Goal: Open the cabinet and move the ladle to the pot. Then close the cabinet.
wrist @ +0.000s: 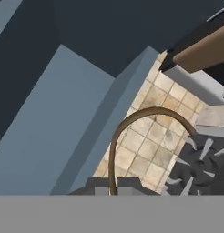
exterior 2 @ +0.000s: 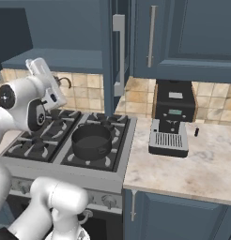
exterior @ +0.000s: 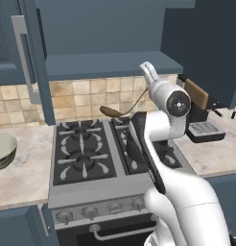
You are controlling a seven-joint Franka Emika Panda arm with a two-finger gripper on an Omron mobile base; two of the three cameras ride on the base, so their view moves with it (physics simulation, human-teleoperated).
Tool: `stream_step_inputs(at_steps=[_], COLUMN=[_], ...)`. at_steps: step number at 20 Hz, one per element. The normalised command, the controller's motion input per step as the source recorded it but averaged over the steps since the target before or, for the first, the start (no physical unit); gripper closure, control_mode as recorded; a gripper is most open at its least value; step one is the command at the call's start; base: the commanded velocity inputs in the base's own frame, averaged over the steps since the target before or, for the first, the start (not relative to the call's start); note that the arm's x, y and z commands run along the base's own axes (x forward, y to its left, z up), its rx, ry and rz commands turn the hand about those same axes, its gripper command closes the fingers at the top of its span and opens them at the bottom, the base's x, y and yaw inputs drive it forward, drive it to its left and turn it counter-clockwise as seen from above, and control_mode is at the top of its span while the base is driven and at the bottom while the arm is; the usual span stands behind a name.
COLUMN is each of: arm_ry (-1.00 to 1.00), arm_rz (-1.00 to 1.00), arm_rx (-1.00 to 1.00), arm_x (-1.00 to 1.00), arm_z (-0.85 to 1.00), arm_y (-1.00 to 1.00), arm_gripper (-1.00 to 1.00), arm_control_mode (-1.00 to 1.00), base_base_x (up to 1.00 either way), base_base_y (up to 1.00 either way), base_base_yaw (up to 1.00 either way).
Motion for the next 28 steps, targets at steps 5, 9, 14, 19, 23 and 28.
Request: stream_step_inputs(at_steps=[5, 9, 14, 19, 23, 28], arm_ry=[0.00, 0.00, 0.00, 0.00, 0.00, 0.03], arm_rz=[-0.22, -0.18, -0.13, -0.07, -0.05, -0.05], arm_rx=[-0.14, -0.08, -0.05, -0.02, -0.01, -0.01], arm_x=[0.00, -0.01, -0.18, -0.03, 0.00, 0.07], arm_z=[-0.09, -0.13, -0.29, -0.39, -0.34, -0.27], arm_y=[-0.30, -0.36, -0.21, -0.12, -0.17, -0.22], arm_gripper=[1.00, 1.00, 1.00, 1.00, 1.00, 1.00], arm_control_mode=[-1.00, -1.00, -1.00, -1.00, -1.00, -1.00], base_base_x=[0.00, 0.00, 0.00, 0.00, 0.00, 0.00], base_base_y=[0.00, 0.00, 0.00, 0.00, 0.00, 0.00], base_base_yaw=[0.00, 0.00, 0.00, 0.00, 0.00, 0.00])
